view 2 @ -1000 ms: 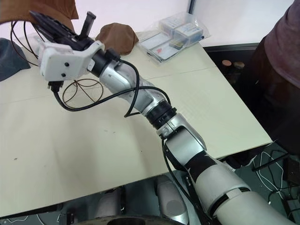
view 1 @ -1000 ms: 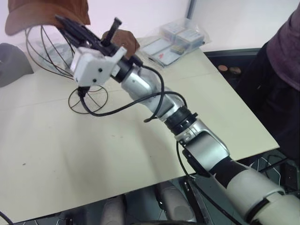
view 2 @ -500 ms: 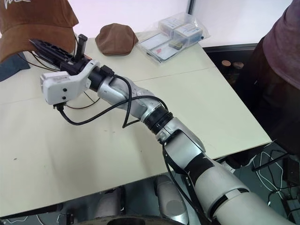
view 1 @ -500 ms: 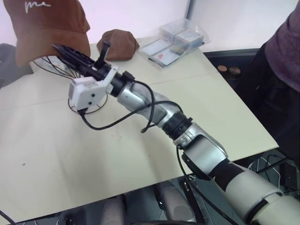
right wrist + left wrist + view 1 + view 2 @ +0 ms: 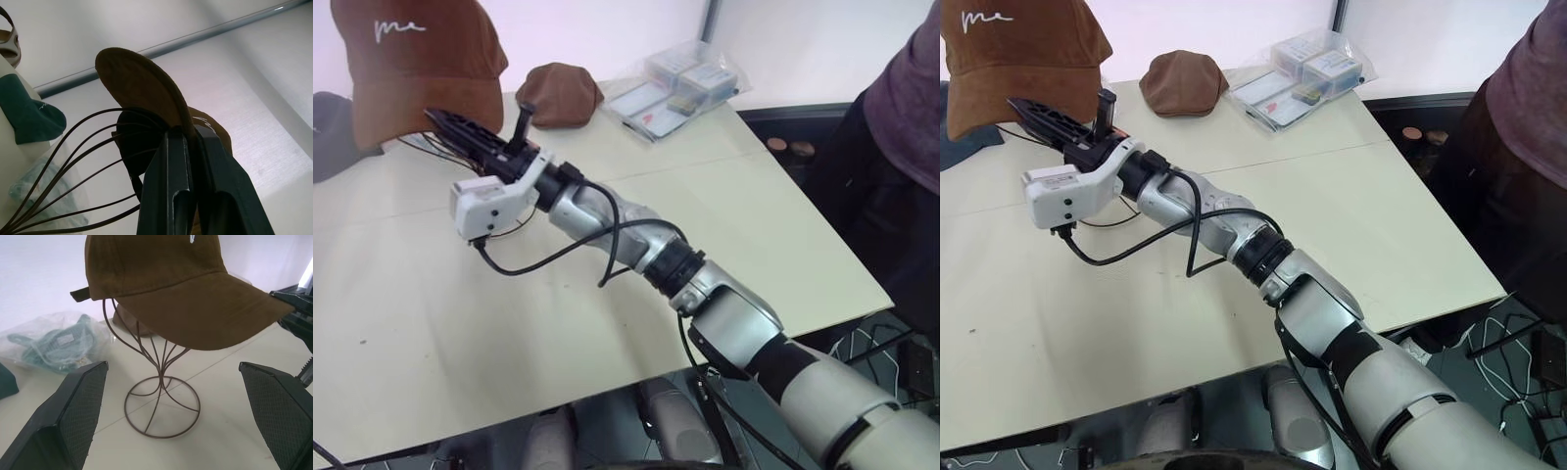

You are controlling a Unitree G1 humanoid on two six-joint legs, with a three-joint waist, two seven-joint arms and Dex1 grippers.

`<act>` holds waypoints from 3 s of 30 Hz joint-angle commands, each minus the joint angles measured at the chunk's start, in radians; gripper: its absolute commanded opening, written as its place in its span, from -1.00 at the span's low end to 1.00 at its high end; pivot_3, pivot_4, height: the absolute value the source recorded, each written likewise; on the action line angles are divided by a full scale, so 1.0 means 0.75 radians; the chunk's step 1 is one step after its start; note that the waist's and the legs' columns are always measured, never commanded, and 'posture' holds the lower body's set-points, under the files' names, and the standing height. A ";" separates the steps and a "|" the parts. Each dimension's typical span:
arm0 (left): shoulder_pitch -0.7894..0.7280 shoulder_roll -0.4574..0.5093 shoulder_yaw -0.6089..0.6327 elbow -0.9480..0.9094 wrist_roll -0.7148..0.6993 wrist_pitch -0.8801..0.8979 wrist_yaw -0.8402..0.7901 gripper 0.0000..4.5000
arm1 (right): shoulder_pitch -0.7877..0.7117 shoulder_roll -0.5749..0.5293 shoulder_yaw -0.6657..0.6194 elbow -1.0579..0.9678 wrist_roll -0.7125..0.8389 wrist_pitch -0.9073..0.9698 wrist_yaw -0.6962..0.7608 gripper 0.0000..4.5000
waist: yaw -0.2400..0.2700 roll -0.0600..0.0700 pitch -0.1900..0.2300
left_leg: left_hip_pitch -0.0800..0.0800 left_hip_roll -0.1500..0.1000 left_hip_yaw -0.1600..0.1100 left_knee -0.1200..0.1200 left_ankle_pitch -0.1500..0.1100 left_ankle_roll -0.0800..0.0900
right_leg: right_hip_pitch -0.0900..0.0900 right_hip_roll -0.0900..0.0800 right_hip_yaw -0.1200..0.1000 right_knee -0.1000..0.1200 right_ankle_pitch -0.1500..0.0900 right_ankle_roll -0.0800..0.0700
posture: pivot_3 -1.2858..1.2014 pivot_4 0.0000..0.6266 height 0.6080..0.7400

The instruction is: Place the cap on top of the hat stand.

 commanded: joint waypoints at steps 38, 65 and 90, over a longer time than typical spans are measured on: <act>0.052 -0.012 -0.004 0.059 0.038 -0.148 -0.019 1.00 | 0.056 -0.008 0.014 -0.178 0.001 -0.047 0.046 0.25 | 0.000 0.000 0.000 | 0.000 0.000 -0.001 0.000 0.000 0.000 | 0.000 0.000 0.000 0.001 0.000 0.000 | 0.03 -0.52 1.00; -0.081 -0.080 -0.175 0.055 0.002 -0.184 0.088 1.00 | -0.206 -0.042 0.115 -0.101 -0.180 0.071 0.231 -0.96 | 0.000 -0.001 0.001 | -0.001 0.000 -0.001 -0.001 0.000 0.000 | -0.002 0.000 -0.001 0.001 -0.001 -0.001 | 0.03 -0.52 1.00; -0.202 -0.157 -0.298 0.018 -0.053 -0.197 0.234 1.00 | -0.216 0.011 0.272 -0.024 -0.259 0.135 0.461 -0.67 | 0.001 -0.001 0.001 | 0.000 0.000 -0.002 0.000 0.001 -0.001 | -0.001 0.000 -0.002 0.003 -0.001 0.000 | 0.03 -0.52 1.00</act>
